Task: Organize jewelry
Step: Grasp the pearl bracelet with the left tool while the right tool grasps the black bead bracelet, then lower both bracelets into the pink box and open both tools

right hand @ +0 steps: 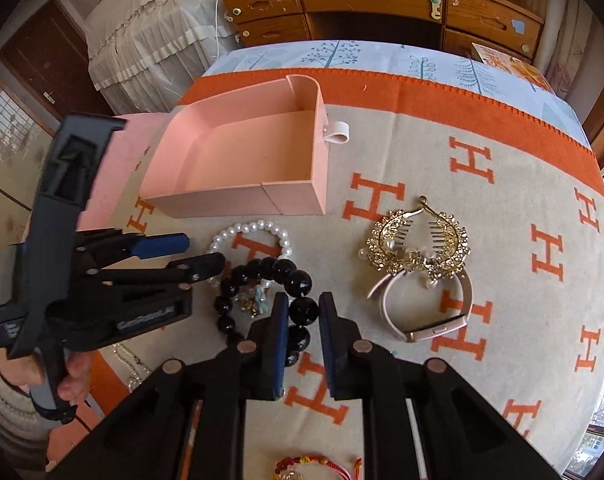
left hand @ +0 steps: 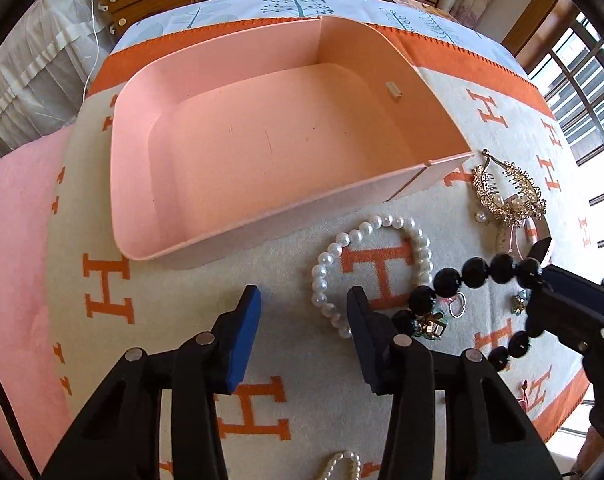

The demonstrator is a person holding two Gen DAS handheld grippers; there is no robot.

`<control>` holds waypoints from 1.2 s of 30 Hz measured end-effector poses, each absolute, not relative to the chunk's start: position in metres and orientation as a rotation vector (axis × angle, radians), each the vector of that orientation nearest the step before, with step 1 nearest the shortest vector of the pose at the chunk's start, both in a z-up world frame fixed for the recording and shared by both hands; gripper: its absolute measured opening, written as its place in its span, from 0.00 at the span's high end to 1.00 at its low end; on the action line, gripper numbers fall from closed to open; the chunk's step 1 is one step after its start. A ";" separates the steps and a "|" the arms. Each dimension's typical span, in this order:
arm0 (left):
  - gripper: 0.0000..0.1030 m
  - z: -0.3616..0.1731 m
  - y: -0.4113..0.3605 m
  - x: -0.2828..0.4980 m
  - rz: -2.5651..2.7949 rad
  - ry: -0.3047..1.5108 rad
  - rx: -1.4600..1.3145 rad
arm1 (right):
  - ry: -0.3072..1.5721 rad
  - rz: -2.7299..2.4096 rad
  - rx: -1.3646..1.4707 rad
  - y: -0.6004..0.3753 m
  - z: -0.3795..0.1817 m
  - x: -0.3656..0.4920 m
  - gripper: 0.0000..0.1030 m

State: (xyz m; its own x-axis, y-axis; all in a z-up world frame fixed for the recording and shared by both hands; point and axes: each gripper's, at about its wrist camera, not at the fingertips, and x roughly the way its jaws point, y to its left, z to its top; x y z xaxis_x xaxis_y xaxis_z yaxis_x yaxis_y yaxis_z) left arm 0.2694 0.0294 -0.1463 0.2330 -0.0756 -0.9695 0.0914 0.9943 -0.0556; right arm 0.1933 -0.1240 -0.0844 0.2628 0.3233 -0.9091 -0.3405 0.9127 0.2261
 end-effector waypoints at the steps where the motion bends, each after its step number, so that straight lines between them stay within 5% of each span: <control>1: 0.77 -0.146 0.026 0.269 -0.104 1.319 0.041 | 1.214 0.454 -0.017 -0.124 -0.079 0.190 0.85; 2: 0.95 -0.146 0.022 0.269 -0.114 1.310 0.051 | 1.203 0.459 -0.017 -0.122 -0.074 0.188 0.85; 8: 0.95 -0.131 0.010 0.261 -0.153 1.289 0.027 | 1.146 0.467 0.002 -0.117 -0.047 0.183 0.85; 23: 0.95 0.017 0.038 0.261 -0.103 0.977 0.014 | 0.965 0.423 0.064 -0.098 0.016 0.225 0.85; 36: 0.95 -0.050 0.071 0.314 -0.033 1.051 0.038 | 1.110 0.401 0.154 -0.061 -0.054 0.303 0.85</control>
State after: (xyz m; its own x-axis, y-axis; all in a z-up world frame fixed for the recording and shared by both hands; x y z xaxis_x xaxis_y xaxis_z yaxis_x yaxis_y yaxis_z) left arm 0.3138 0.0706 -0.0501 0.4965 -0.0089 -0.8680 0.0457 0.9988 0.0159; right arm 0.3027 -0.0614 -0.0545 0.3824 0.3886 -0.8383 -0.2366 0.9182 0.3177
